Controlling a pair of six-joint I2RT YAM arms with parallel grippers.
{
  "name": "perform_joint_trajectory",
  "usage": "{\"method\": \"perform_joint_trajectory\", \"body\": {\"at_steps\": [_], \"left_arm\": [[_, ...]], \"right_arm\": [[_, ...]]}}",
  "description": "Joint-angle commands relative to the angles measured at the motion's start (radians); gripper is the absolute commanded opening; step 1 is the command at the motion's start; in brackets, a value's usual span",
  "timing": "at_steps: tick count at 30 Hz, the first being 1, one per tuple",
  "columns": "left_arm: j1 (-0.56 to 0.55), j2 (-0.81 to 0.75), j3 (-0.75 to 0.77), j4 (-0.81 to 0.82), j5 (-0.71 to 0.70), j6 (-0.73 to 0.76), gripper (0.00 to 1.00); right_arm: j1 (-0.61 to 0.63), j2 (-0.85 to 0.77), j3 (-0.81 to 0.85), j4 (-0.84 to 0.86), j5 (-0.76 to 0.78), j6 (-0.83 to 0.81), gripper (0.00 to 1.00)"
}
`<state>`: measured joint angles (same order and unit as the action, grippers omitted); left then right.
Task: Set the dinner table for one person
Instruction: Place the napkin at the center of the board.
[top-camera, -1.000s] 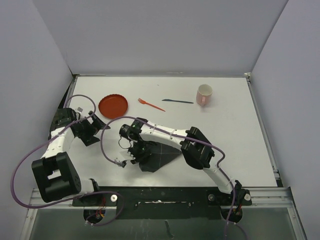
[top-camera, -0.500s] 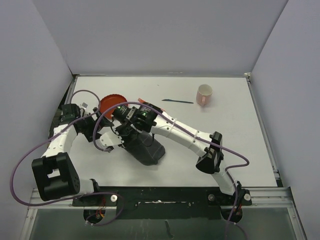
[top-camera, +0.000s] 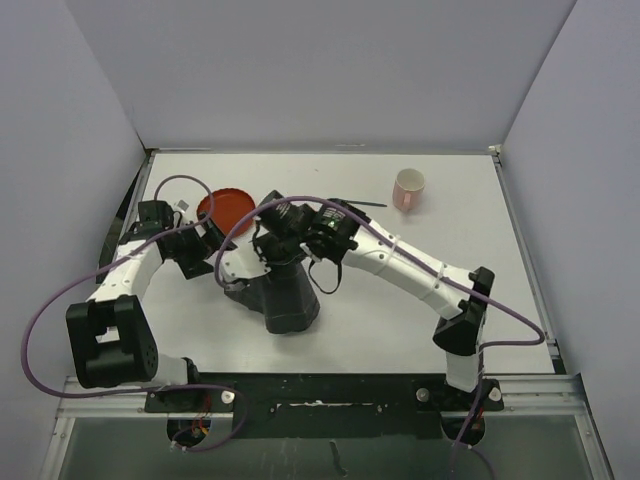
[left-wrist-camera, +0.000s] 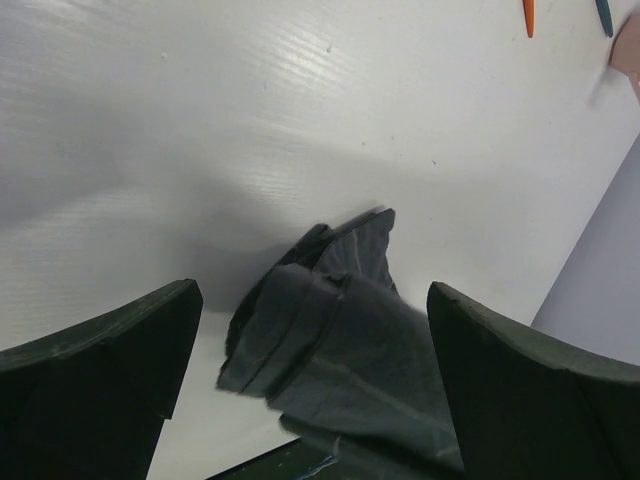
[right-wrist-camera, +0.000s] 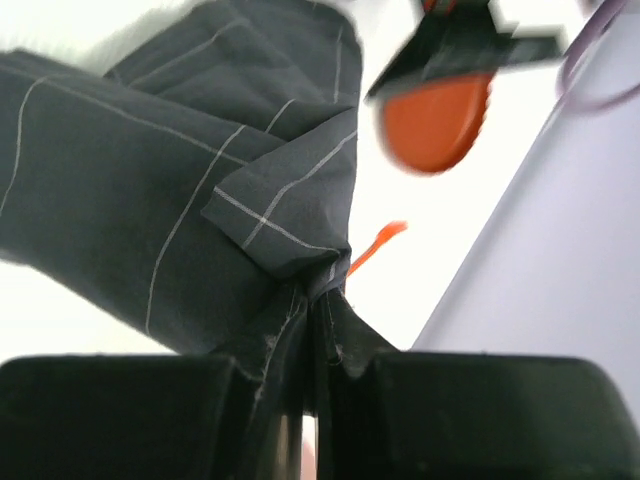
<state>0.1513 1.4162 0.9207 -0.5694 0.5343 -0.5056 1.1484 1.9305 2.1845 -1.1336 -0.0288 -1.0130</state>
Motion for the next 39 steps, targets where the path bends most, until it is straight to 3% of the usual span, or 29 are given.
{"method": "perform_joint_trajectory", "body": {"at_steps": [1, 7, 18, 21, 24, 25, 27, 29, 32, 39], "left_arm": [[-0.019, 0.022, 0.045, 0.047, -0.012, 0.003, 0.98], [-0.045, 0.037, 0.057, 0.039, -0.022, 0.007, 0.98], [-0.143, 0.008, 0.071, -0.002, -0.082, 0.025, 0.98], [-0.232, -0.005, 0.076, -0.011, -0.117, 0.027, 0.98], [-0.388, 0.039, 0.116, -0.027, -0.169, 0.007, 0.98], [-0.444, 0.065, 0.130, -0.022, -0.179, -0.005, 0.98], [-0.531, 0.119, 0.151, 0.001, -0.197, -0.035, 0.98], [-0.582, 0.179, 0.153, 0.047, -0.197, -0.070, 0.98], [-0.640, 0.258, 0.172, 0.108, -0.179, -0.114, 0.98], [-0.772, 0.473, 0.316, 0.077, -0.217, -0.122, 0.98]], "right_arm": [[-0.152, -0.157, -0.244, 0.008, -0.035, 0.061, 0.00], [-0.346, -0.312, -0.588, 0.076, -0.163, 0.096, 0.00], [-0.535, -0.521, -0.851, 0.198, -0.252, 0.206, 0.00], [-0.604, -0.578, -0.888, 0.195, -0.290, 0.232, 0.00], [-0.652, -0.613, -0.923, 0.188, -0.349, 0.276, 0.00], [-0.654, -0.622, -0.939, 0.189, -0.357, 0.290, 0.02], [-0.653, -0.628, -0.968, 0.185, -0.357, 0.299, 0.16], [-0.656, -0.629, -0.994, 0.188, -0.339, 0.296, 0.21], [-0.694, -0.653, -1.018, 0.194, -0.334, 0.282, 0.20], [-0.960, -0.711, -1.022, 0.147, -0.426, 0.170, 0.14]]}}
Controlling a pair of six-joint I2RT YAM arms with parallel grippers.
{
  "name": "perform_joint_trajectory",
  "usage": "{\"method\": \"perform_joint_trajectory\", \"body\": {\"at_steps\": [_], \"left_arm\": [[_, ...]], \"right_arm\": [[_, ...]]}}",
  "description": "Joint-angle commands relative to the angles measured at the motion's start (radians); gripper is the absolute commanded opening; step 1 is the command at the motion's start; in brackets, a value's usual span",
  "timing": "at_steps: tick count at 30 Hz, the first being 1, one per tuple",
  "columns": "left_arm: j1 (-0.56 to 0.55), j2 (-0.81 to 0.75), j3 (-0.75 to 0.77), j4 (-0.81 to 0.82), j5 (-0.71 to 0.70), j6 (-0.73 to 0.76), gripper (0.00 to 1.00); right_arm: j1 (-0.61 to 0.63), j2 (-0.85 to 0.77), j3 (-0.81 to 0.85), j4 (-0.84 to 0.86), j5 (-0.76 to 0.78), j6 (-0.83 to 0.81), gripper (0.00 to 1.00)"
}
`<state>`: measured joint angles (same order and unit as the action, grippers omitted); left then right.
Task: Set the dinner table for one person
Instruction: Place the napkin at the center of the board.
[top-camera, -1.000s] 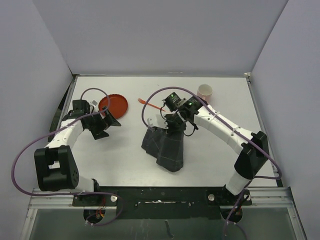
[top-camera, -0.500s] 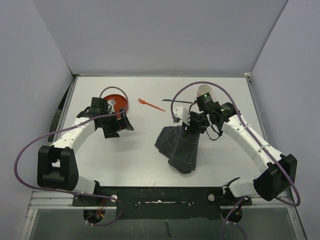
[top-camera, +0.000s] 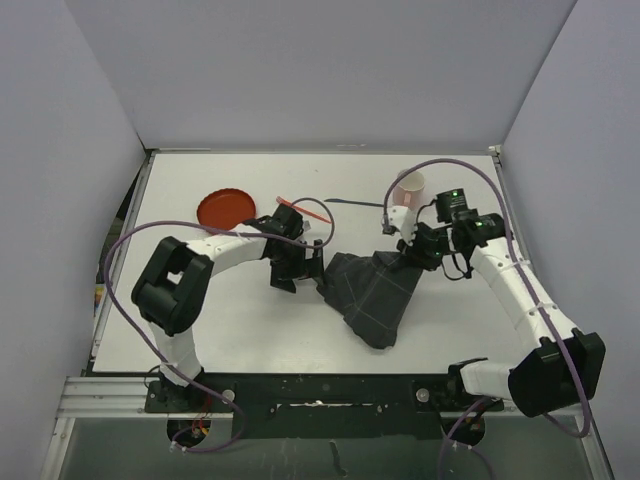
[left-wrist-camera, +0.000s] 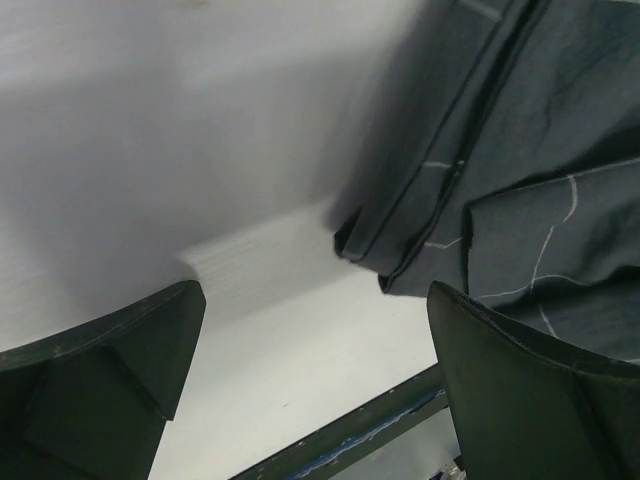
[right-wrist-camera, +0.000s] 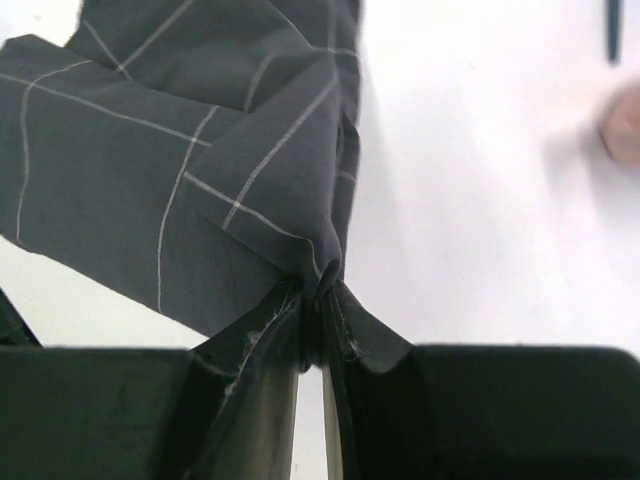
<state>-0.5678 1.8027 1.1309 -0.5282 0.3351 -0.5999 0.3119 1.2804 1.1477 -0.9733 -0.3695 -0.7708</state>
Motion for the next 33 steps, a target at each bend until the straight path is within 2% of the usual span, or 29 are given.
{"method": "perform_joint_trajectory", "body": {"at_steps": [1, 5, 8, 9, 11, 15, 19, 24, 26, 28, 29, 33], "left_arm": [[-0.067, 0.107, 0.123, 0.040, -0.017, -0.035, 0.98], [-0.109, 0.178, 0.215, 0.051, -0.024, -0.052, 0.98], [-0.131, 0.238, 0.300, 0.032, -0.016, -0.047, 0.98], [-0.138, 0.257, 0.325, 0.025, -0.011, -0.044, 0.98], [-0.152, 0.298, 0.369, 0.013, -0.004, -0.039, 0.98], [-0.185, 0.326, 0.392, 0.055, -0.020, -0.034, 0.98], [-0.208, 0.304, 0.362, 0.160, 0.001, -0.036, 0.98], [-0.231, 0.360, 0.346, 0.250, 0.109, -0.060, 0.97], [-0.245, 0.375, 0.346, 0.264, 0.115, -0.060, 0.84], [-0.250, 0.374, 0.337, 0.266, 0.124, -0.057, 0.62], [-0.248, 0.367, 0.330, 0.266, 0.126, -0.058, 0.55], [-0.241, 0.313, 0.322, 0.206, 0.120, -0.021, 0.50]], "right_arm": [[-0.157, -0.067, 0.008, -0.026, -0.094, -0.094, 0.14], [-0.295, -0.103, -0.049, -0.070, -0.127, -0.172, 0.14], [-0.296, -0.116, -0.099, -0.098, -0.110, -0.183, 0.19], [-0.290, -0.118, -0.117, -0.092, -0.106, -0.178, 0.24], [-0.283, -0.120, -0.150, -0.069, -0.093, -0.161, 0.41], [-0.286, -0.121, -0.159, -0.032, -0.062, -0.146, 0.58], [-0.288, -0.117, -0.138, -0.022, -0.050, -0.143, 0.59], [-0.293, -0.117, -0.119, -0.002, -0.033, -0.137, 0.56], [-0.295, -0.119, -0.116, 0.002, -0.026, -0.133, 0.53], [-0.296, -0.123, -0.112, -0.001, -0.025, -0.129, 0.50], [-0.297, -0.124, -0.113, -0.003, -0.025, -0.127, 0.50], [-0.299, -0.126, -0.128, -0.001, -0.026, -0.125, 0.49]]}}
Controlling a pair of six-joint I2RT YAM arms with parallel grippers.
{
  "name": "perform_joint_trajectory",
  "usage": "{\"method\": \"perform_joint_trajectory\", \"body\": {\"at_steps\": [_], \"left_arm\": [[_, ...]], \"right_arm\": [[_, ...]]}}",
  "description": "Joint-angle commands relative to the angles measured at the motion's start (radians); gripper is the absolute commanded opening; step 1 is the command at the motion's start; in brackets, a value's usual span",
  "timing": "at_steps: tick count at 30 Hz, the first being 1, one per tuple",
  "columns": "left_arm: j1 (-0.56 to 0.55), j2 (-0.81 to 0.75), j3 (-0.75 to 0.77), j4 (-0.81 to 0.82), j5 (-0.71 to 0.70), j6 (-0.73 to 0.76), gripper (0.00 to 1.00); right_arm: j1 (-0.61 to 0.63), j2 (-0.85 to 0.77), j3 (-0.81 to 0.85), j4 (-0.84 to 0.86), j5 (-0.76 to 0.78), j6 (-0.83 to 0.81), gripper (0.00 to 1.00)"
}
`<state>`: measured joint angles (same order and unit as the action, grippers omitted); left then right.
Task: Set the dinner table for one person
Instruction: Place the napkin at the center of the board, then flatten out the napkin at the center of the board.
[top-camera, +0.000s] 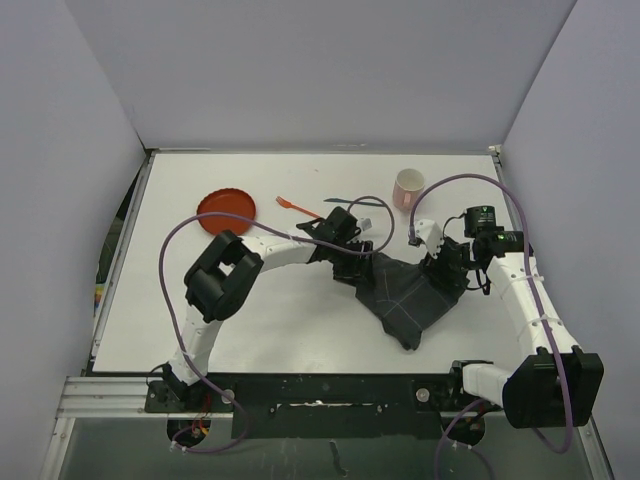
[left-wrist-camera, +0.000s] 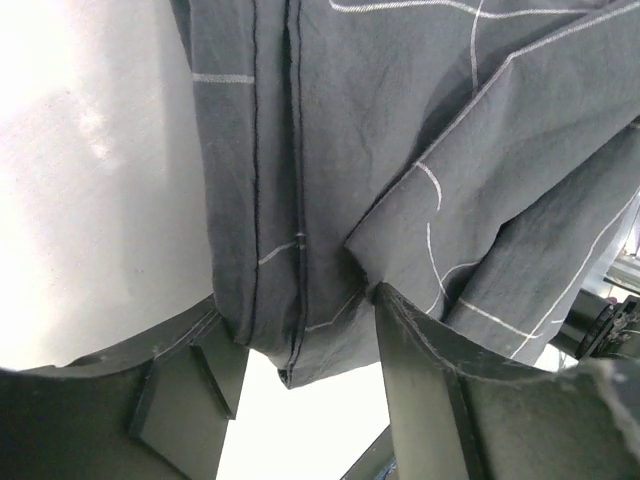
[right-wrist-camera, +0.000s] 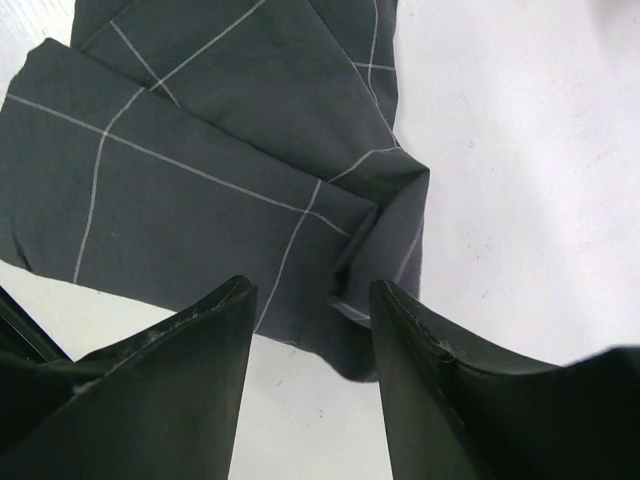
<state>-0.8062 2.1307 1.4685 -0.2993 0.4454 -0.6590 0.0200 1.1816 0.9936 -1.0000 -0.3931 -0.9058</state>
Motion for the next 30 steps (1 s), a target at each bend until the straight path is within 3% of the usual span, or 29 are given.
{"method": "perform_joint_trajectory", "body": {"at_steps": [1, 5, 6, 8, 12, 16, 23, 27, 30], "left_arm": [[-0.002, -0.033, -0.017, -0.043, 0.006, 0.048, 0.48], [-0.001, -0.117, -0.033, -0.090, -0.002, 0.075, 0.35], [-0.001, -0.129, -0.034, -0.098, -0.005, 0.075, 0.26], [-0.002, -0.175, -0.036, -0.110, -0.013, 0.072, 0.00], [-0.002, -0.265, -0.004, -0.143, -0.028, 0.073, 0.00], [0.015, -0.362, 0.099, -0.265, -0.088, 0.117, 0.00], [0.129, -0.523, 0.252, -0.422, -0.082, 0.093, 0.00], [0.192, -0.547, 0.187, -0.458, -0.086, 0.085, 0.00], [0.228, -0.536, 0.033, -0.431, -0.075, 0.071, 0.00]], "right_arm": [[-0.008, -0.028, 0.021, 0.031, -0.003, 0.010, 0.49], [-0.007, -0.028, 0.009, 0.042, -0.007, 0.017, 0.47], [-0.008, -0.027, 0.009, 0.044, -0.007, 0.020, 0.46], [-0.008, -0.030, 0.012, 0.044, -0.007, 0.021, 0.44], [-0.008, -0.038, 0.018, 0.057, 0.002, 0.032, 0.38], [-0.006, -0.042, 0.026, 0.067, 0.004, 0.052, 0.38], [0.004, -0.032, 0.031, 0.079, -0.019, 0.078, 0.38], [0.010, -0.022, 0.031, 0.084, -0.027, 0.092, 0.38], [0.018, -0.021, 0.029, 0.083, -0.031, 0.095, 0.38]]}}
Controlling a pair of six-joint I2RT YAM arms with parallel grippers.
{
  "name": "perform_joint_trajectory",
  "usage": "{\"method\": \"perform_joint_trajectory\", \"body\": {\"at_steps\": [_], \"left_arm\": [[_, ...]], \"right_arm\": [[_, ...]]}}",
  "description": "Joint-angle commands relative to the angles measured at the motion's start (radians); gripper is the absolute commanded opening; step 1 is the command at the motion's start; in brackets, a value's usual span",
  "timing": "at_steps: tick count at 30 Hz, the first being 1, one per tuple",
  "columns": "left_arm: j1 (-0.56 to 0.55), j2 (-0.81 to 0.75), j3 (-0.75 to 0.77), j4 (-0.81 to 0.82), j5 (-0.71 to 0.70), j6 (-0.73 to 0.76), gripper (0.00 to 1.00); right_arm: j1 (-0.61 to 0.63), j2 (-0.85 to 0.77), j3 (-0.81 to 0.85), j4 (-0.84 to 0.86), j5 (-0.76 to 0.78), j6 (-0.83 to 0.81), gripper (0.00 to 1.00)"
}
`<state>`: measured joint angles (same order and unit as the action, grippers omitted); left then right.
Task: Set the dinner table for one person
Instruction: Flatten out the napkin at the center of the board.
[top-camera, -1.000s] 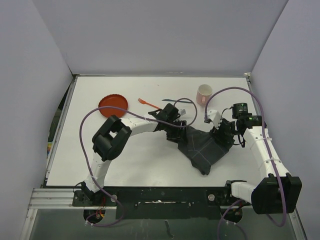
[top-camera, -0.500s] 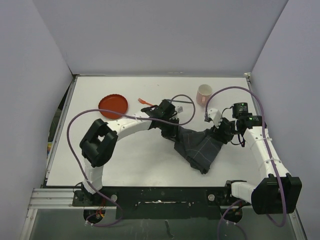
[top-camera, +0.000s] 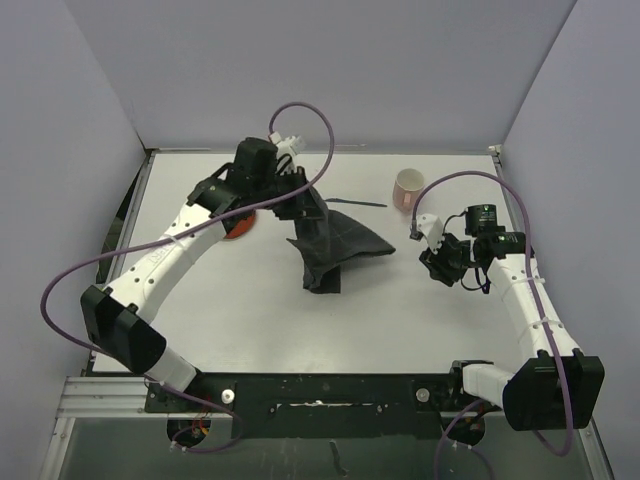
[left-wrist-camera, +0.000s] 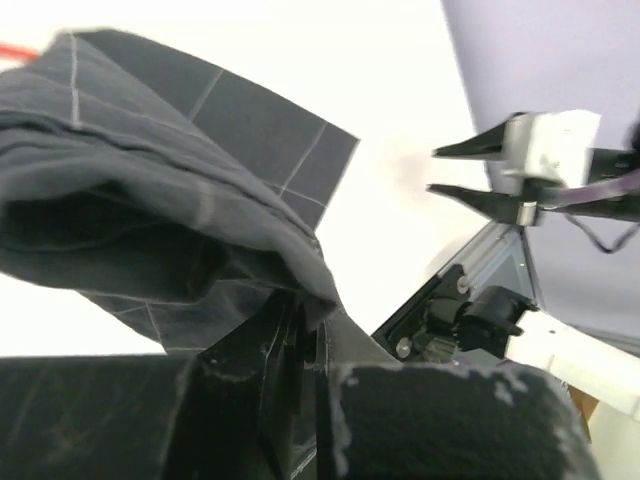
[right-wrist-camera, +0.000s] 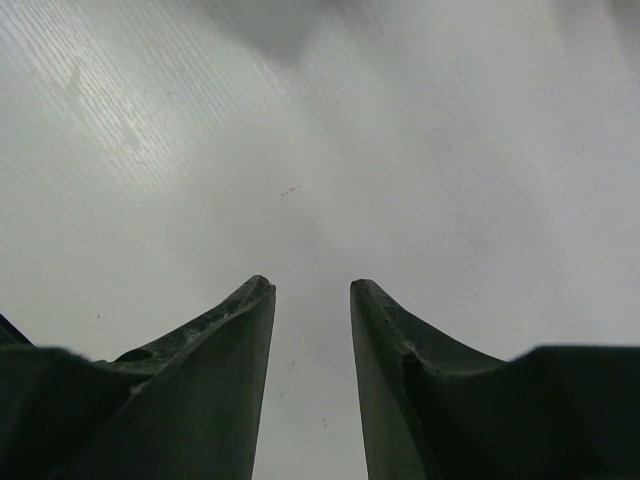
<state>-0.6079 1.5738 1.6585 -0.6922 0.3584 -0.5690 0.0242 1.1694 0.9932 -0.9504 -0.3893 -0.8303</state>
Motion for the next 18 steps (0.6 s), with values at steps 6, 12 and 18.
{"method": "perform_joint_trajectory", "body": {"at_steps": [6, 12, 18], "left_arm": [[0.030, -0.011, -0.423, 0.142, 0.029, -0.097, 0.00], [0.013, 0.002, -0.305, 0.115, 0.028, -0.075, 0.00], [-0.091, 0.093, 0.056, 0.019, 0.040, -0.049, 0.00]], "right_arm": [[0.015, -0.004, 0.016, 0.026, -0.031, 0.017, 0.38], [0.012, 0.009, 0.017, 0.038, -0.021, 0.028, 0.37], [0.005, -0.008, 0.011, 0.057, -0.002, 0.045, 0.36]]}}
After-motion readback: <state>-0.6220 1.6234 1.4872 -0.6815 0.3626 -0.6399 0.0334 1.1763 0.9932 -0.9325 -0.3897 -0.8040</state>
